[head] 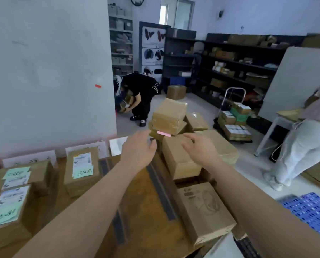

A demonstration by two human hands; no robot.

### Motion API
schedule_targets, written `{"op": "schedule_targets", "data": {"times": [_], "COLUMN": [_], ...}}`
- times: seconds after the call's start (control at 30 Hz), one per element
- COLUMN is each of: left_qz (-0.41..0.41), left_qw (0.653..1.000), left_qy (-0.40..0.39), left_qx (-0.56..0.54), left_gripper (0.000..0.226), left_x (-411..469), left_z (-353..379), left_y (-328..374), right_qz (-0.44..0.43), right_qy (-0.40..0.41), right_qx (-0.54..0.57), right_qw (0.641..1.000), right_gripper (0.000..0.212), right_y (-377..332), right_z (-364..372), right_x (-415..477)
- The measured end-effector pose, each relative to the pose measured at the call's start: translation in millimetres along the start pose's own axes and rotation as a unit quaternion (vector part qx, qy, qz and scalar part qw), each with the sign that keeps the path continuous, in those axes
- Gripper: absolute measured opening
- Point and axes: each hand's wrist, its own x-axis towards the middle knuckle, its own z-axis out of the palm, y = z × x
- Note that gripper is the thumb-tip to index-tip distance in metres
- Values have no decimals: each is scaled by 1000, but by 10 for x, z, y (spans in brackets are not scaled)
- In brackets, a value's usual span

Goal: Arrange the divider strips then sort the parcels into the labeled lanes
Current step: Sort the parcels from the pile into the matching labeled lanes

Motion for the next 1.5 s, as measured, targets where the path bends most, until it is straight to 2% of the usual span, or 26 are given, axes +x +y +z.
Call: {"op": "schedule_targets", "data": {"times": [0.23, 0.47, 0.6, 0.77, 0.93, 1.03, 1.2, 1.27, 1.3, 1.37, 1.43, 1.5], "left_qz": [32, 28, -10, -63, -108, -128, -192, -239, -259, -274, -284, -297], "left_qw": [999, 989, 981, 974, 956, 963, 977, 969, 953, 888, 827, 765], "left_qy": [-6, -18, -56, -118, -171, -152, -56, -17, -3, 8, -4, -3], "left_qx": [39, 143, 186, 183, 212, 183, 71, -54, -159, -370, -485, -571], "left_gripper": [51, 57, 90, 130, 139, 132, 113, 104, 99, 79, 53, 46], "left_x": [609, 1559, 2114, 2653, 2834, 2811, 2599, 2486, 2418, 2244, 2013, 1793], "left_z": [502, 917, 1177, 1385, 1532, 1588, 1461, 1349, 1278, 1152, 1056, 1063], "left_y": [410, 473, 397, 271, 232, 230, 207, 211, 237, 331, 456, 510], "right_qz": [36, 40, 79, 106, 108, 103, 67, 59, 60, 61, 51, 50], "right_qy": [-3, 3, 1, 3, -12, -20, -37, -44, -49, -59, -69, -81], "right_qx": [16, 51, 54, 65, 73, 78, 96, 121, 142, 180, 221, 247], "right_qw": [999, 998, 995, 992, 991, 991, 992, 990, 987, 980, 971, 964], "right_gripper": [44, 35, 40, 40, 40, 40, 42, 43, 43, 42, 37, 37], "right_y": [696, 1045, 1174, 1343, 1465, 1540, 1586, 1576, 1571, 1564, 1545, 1495], "right_z": [-243, -185, -86, -32, 33, 77, 47, -17, -57, -126, -181, -231], "right_x": [490, 1186, 1575, 1908, 2051, 2100, 2181, 2177, 2162, 2120, 2085, 2048]}}
